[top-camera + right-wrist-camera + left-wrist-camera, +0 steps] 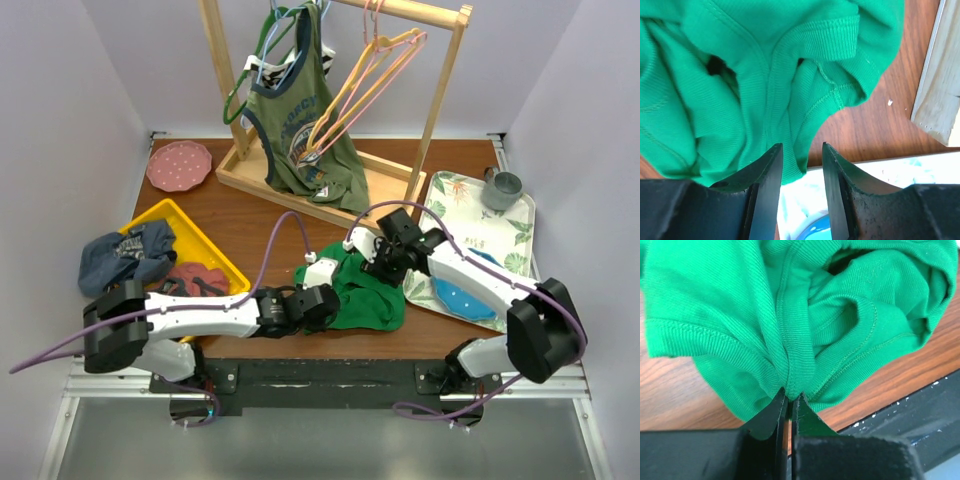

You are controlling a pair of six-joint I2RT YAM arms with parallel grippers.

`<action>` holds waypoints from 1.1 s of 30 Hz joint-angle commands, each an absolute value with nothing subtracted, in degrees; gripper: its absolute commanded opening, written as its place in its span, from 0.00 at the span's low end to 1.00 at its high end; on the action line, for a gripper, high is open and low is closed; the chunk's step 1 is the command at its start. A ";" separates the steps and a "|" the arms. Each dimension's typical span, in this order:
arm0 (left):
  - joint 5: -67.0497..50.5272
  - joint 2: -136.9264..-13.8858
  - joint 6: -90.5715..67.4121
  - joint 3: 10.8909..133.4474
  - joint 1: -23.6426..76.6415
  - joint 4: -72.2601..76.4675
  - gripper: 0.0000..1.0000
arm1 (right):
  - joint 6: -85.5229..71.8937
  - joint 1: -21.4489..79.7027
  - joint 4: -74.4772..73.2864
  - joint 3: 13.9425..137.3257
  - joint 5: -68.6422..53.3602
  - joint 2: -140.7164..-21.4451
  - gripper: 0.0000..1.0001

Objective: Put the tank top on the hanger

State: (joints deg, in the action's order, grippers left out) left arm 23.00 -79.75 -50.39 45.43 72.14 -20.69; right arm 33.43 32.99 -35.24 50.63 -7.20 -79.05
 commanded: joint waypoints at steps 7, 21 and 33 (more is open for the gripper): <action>27.86 -61.91 -49.66 42.80 72.33 -22.85 0.00 | 32.60 32.26 -36.20 54.57 -5.02 -78.32 0.00; 24.44 -49.22 -46.05 39.03 71.63 -23.65 0.00 | 31.29 35.59 -41.05 59.95 -20.22 -82.08 0.48; 22.94 -50.10 -48.87 34.10 71.63 -21.53 0.00 | 33.05 39.29 -38.32 54.05 -7.13 -84.11 0.50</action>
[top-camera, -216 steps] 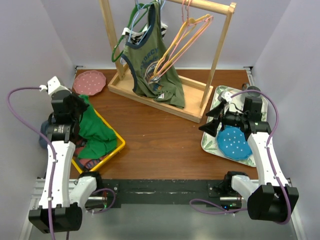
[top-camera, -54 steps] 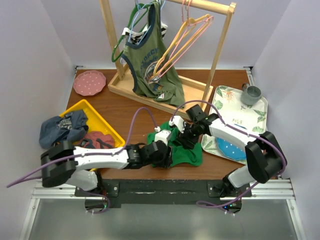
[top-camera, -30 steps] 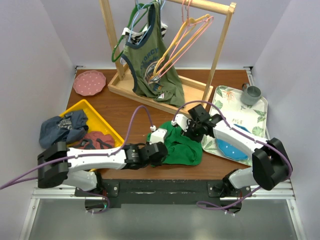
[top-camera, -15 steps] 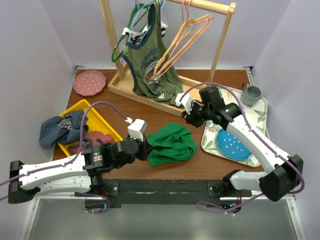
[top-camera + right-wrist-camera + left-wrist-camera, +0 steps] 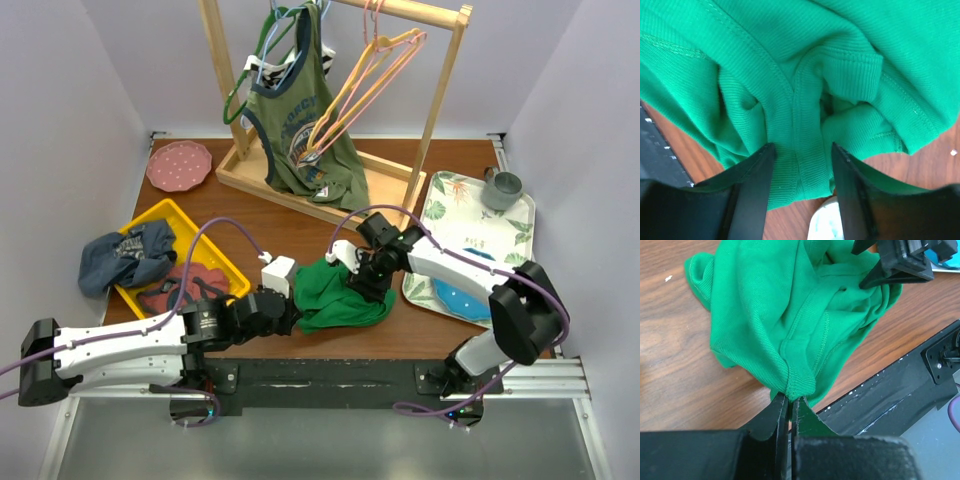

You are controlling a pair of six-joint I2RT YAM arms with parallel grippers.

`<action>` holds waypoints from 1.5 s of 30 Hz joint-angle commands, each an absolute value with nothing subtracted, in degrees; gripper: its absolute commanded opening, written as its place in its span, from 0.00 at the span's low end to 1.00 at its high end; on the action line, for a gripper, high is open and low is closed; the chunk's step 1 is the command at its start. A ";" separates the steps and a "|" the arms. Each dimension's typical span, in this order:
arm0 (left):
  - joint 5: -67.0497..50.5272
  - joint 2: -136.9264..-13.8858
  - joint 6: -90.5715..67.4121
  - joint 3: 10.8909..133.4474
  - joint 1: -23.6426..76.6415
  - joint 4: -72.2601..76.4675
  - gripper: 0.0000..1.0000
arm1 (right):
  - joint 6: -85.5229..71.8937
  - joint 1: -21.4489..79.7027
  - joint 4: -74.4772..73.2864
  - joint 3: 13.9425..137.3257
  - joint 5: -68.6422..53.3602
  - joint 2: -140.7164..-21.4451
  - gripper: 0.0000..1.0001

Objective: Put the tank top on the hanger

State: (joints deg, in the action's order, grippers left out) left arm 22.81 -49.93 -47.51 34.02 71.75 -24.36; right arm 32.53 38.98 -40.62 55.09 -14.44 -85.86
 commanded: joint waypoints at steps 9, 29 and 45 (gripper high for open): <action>23.99 -49.13 -48.78 34.28 71.63 -23.29 0.00 | 34.19 39.29 -38.76 55.54 -0.44 -80.35 0.06; 39.46 -49.92 -24.01 75.01 71.02 -37.18 0.00 | 37.80 31.03 -58.19 107.73 -16.87 -71.46 0.00; 39.11 -49.05 -20.37 72.27 71.02 -30.86 0.00 | 31.73 26.02 -50.81 93.37 -22.59 -63.20 0.00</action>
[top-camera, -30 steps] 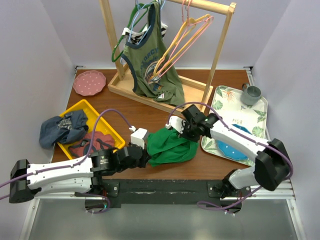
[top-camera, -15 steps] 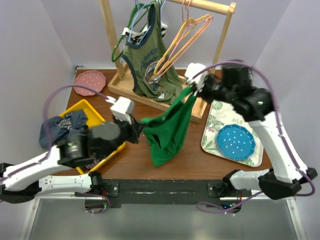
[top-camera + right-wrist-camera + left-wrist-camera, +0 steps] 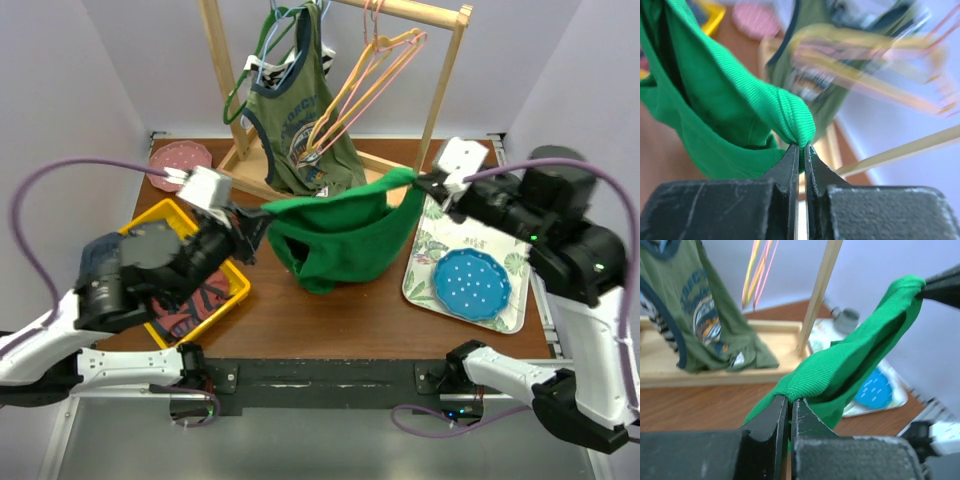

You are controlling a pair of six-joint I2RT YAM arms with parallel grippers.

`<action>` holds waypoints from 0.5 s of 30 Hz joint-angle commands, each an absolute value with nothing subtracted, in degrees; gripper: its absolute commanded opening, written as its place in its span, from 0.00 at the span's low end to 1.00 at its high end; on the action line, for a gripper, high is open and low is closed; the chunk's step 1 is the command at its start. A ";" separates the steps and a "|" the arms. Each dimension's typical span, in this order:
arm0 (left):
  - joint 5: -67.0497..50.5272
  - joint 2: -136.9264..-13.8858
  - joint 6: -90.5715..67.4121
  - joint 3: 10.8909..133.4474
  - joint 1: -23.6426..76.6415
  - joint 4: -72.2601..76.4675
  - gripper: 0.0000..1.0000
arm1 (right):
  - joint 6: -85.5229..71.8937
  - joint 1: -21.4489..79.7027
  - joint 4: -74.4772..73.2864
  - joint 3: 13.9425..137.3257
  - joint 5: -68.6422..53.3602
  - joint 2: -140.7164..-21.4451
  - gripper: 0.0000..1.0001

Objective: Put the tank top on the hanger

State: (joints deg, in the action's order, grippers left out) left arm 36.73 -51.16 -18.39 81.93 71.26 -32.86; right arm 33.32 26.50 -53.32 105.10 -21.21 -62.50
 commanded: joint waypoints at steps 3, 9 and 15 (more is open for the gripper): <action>39.03 -46.24 -24.76 60.85 70.93 -26.91 0.00 | 31.03 25.75 -45.80 79.66 -22.32 -62.05 0.00; 33.15 -46.93 -32.16 42.38 66.03 -18.47 0.00 | 26.91 25.58 -34.11 56.90 -24.43 -67.22 0.00; 23.92 -52.73 -34.46 34.45 58.46 -12.57 0.38 | 28.12 24.96 -34.45 56.42 -29.17 -74.08 0.36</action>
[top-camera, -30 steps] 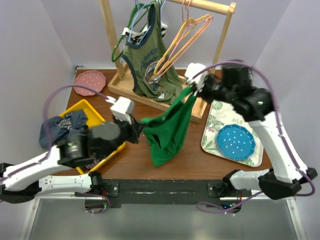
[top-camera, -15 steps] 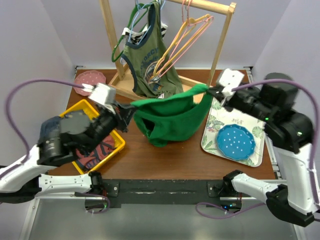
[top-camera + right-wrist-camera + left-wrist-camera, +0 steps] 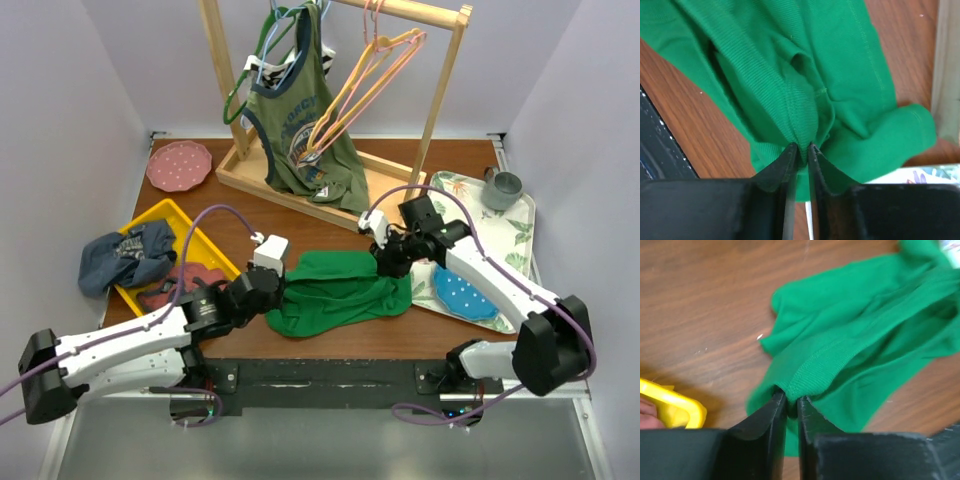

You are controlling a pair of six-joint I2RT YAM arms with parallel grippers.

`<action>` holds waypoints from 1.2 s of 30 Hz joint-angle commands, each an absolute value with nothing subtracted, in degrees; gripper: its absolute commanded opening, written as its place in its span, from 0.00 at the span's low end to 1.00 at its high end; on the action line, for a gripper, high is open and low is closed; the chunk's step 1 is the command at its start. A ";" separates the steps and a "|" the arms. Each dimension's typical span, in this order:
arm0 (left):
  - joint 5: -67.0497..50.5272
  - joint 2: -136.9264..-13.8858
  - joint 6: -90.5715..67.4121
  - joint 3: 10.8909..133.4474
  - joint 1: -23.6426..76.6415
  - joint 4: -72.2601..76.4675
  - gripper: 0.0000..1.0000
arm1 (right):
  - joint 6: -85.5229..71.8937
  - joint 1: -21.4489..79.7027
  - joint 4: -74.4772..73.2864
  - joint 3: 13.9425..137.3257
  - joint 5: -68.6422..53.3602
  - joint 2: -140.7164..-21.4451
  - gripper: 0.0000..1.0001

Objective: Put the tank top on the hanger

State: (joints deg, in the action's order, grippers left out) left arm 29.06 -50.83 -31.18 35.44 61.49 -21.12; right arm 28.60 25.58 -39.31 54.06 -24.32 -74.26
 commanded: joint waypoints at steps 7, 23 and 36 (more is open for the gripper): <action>19.87 -54.23 -27.61 48.39 57.66 -17.75 0.82 | 27.68 19.44 -34.63 56.51 -35.48 -69.80 0.80; 7.48 -76.28 -12.48 97.54 42.90 -23.90 0.85 | 33.84 15.47 -38.85 55.28 -41.84 -65.57 0.90; -1.04 -89.29 -12.92 112.23 35.16 -26.54 0.60 | 36.21 15.47 -40.25 55.20 -42.80 -65.13 0.90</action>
